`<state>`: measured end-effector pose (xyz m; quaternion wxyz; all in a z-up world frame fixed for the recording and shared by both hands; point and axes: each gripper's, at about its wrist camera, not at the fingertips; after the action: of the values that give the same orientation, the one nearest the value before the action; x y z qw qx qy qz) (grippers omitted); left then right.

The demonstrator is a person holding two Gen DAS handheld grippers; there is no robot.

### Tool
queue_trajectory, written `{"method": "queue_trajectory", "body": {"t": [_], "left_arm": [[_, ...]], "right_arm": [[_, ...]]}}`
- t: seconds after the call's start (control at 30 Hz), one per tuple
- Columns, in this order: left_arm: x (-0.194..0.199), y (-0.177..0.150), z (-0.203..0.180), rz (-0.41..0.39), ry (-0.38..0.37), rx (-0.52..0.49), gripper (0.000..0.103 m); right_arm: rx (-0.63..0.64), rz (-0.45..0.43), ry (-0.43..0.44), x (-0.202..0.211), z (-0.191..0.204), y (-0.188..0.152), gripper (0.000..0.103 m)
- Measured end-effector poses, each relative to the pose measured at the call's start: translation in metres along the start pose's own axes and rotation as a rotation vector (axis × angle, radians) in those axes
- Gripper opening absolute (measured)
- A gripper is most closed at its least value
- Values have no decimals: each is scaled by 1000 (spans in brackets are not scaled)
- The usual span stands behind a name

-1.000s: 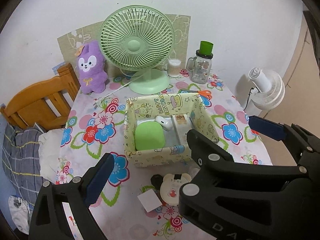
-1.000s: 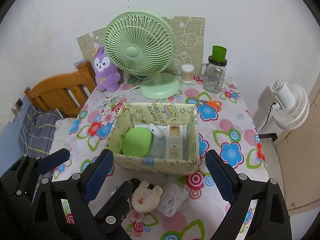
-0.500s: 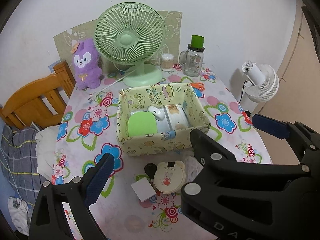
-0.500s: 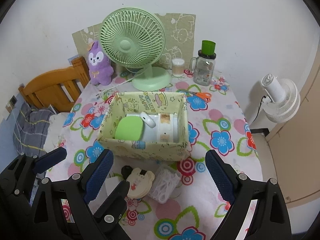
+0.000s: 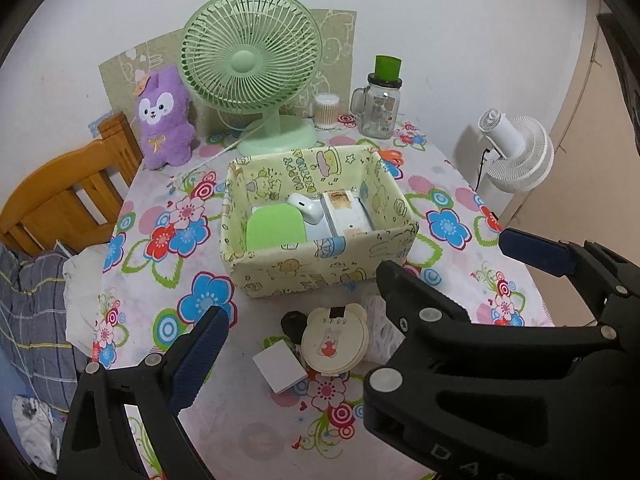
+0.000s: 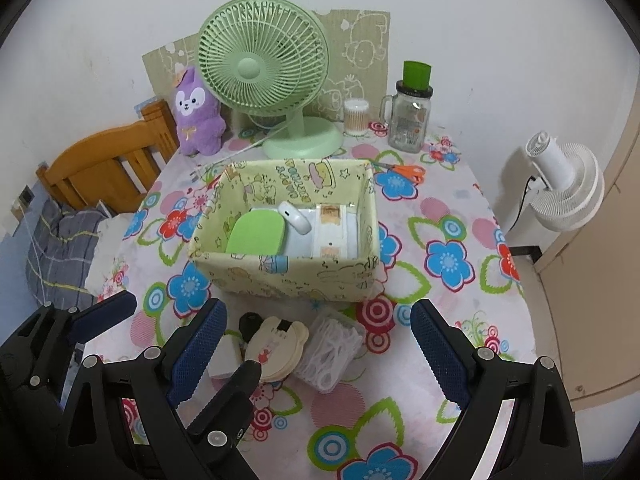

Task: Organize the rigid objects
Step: 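Lift both tools out of the fabric box and back away, then lower the left tool onto the white charger while the right tool approaches the clear floss box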

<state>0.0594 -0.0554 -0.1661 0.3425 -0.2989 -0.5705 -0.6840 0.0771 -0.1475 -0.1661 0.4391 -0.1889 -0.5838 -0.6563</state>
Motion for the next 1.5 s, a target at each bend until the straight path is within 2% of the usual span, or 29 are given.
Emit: {"method": "queue_trajectory", "body": {"t": [0.77, 1.5], "left_arm": [[-40, -34, 3, 69, 18, 2, 98], [-99, -64, 13, 147, 55, 20, 98]], "right_arm": [[-5, 54, 0, -47, -1, -32, 95], [-42, 148, -24, -105, -17, -61, 95]]}}
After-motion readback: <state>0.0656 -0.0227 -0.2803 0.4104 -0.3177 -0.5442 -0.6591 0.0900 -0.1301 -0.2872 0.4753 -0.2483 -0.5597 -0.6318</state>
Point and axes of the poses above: each gripper's, at about its wrist camera, not at the fingertips, and x roughly against the way its jaws point, z to its left, y to its top, and after that the axes turned 14 degrees about y, right-handed
